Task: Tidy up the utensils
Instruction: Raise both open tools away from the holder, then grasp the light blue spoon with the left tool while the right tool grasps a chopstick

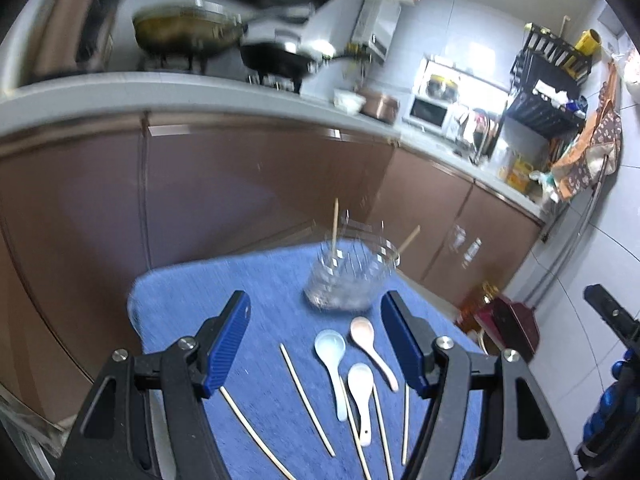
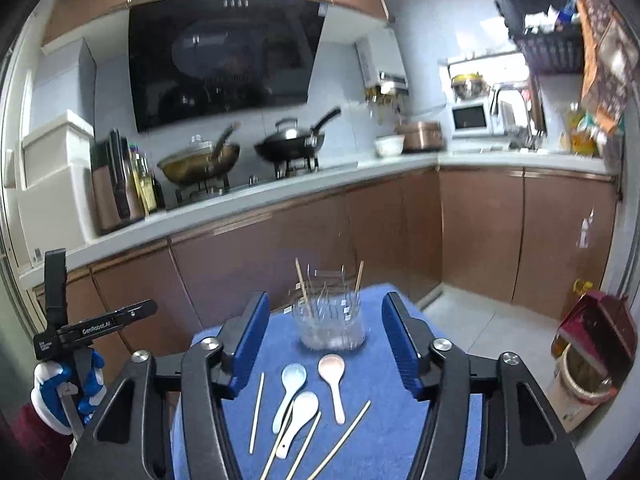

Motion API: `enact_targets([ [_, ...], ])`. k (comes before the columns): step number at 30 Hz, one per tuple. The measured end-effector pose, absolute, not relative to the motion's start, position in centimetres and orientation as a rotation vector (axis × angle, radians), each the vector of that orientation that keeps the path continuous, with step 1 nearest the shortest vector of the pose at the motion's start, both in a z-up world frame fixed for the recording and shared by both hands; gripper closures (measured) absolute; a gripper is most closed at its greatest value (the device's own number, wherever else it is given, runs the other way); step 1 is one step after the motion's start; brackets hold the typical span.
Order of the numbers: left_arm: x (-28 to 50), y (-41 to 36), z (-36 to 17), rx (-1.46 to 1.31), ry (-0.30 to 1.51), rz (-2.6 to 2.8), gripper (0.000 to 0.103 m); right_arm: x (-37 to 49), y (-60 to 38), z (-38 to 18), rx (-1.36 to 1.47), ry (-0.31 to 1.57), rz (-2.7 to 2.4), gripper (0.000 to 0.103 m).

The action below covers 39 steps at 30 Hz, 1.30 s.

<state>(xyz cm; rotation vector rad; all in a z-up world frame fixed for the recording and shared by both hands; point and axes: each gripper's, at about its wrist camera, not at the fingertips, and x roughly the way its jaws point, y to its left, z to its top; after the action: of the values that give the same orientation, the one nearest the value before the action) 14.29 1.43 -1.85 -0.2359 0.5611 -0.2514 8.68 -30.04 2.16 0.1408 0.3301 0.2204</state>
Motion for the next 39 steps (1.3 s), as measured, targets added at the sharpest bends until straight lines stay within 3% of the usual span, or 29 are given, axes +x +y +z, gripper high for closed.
enact_targets([
  [7,19.1,0.7,-7.0,-0.262,0.710,-0.316,0.037,13.4,-30.1,-2.7,0.166,0.471,0.266,0.058],
  [19,26.8,-1.8,-15.6,-0.287,0.941,-0.435,0.038,20.3,-30.7,-11.7,0.221,0.720,0.329,0.058],
  [22,28.7,-2.6,-17.2,-0.289,0.997,-0.473,0.038,22.1,-30.9,-14.4,0.254,0.826,0.314,0.065],
  [29,32.2,-4.0,-19.4,-0.271,1.079,-0.539,0.040,26.4,-31.0,-19.9,0.330,1.073,0.282,0.075],
  [39,35.6,-5.7,-21.4,-0.244,1.144,-0.601,0.050,29.6,-30.5,-22.4,0.283,1.204,0.243,0.080],
])
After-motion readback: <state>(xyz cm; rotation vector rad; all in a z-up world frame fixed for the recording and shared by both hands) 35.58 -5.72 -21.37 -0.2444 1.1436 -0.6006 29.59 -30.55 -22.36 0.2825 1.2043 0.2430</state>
